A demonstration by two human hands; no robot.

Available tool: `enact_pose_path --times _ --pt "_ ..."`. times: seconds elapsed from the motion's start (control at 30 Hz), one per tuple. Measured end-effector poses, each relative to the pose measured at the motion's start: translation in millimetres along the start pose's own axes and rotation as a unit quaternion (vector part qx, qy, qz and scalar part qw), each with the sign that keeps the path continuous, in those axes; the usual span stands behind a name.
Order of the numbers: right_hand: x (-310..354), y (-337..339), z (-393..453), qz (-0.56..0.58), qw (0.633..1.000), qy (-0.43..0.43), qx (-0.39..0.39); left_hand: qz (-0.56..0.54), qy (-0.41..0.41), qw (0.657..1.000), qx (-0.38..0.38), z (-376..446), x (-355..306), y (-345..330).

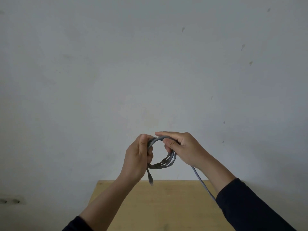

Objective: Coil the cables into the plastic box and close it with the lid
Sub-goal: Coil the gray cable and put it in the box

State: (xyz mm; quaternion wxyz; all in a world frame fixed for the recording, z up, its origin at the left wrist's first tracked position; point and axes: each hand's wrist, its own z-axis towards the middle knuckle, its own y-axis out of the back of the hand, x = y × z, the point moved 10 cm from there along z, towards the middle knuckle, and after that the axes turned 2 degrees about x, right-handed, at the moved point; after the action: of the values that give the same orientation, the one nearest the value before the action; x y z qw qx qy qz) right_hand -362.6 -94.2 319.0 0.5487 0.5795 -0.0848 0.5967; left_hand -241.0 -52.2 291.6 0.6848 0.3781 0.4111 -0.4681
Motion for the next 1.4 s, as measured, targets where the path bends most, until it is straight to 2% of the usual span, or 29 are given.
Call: enact_pose_path --times 0.1,0.17,0.27,0.33,0.47,0.57,0.7,0.8,0.9,1.07,1.13,1.17,1.27,1.33,1.4 --pt "3 1 2 -0.018 1.000 0.008 -0.003 0.084 -0.090 0.992 0.030 -6 -15 -4" --pt "7 2 4 -0.021 1.000 0.009 -0.005 0.113 -0.100 0.988 0.039 -6 -18 -7" --pt "10 0 4 -0.012 1.000 0.013 0.003 0.153 -0.112 0.982 -0.001 -4 -25 0" --pt "10 -3 3 0.006 1.000 0.014 0.014 0.133 -0.114 0.984 -0.017 -3 -24 6" --pt "3 -2 -3 0.064 0.998 0.003 0.013 -0.001 -0.039 0.996 -0.083 7 -5 31" --pt "-6 3 -9 0.071 0.997 0.003 -0.005 -0.092 0.020 0.987 -0.131 15 9 52" --pt "-11 5 -15 0.098 0.995 0.003 0.004 -0.168 0.054 0.968 -0.180 24 22 78" --pt "-13 1 -18 0.134 0.990 -0.017 0.050 -0.171 0.063 0.964 -0.193 27 27 88" --pt "-6 -7 -20 0.137 0.986 0.009 0.097 -0.157 0.068 0.966 -0.195 28 33 91" --pt "-10 -12 -17 0.189 0.974 -0.007 0.128 -0.143 0.079 0.970 -0.178 31 43 88" --pt "-20 -14 -11 0.211 0.969 -0.034 0.125 -0.141 0.074 0.974 -0.161 32 43 83" --pt "-23 -14 -7 0.188 0.974 -0.028 0.123 -0.139 0.070 0.976 -0.154 33 43 82" --pt "-18 -8 2 0.020 0.994 0.048 0.101 -0.120 0.072 0.976 -0.168 37 50 89" --pt "-16 3 7 0.076 0.992 0.088 0.056 -0.105 0.086 0.972 -0.193 41 61 100" --pt "-21 18 9 0.223 0.971 0.088 0.004 -0.095 0.107 0.968 -0.208 42 73 109"
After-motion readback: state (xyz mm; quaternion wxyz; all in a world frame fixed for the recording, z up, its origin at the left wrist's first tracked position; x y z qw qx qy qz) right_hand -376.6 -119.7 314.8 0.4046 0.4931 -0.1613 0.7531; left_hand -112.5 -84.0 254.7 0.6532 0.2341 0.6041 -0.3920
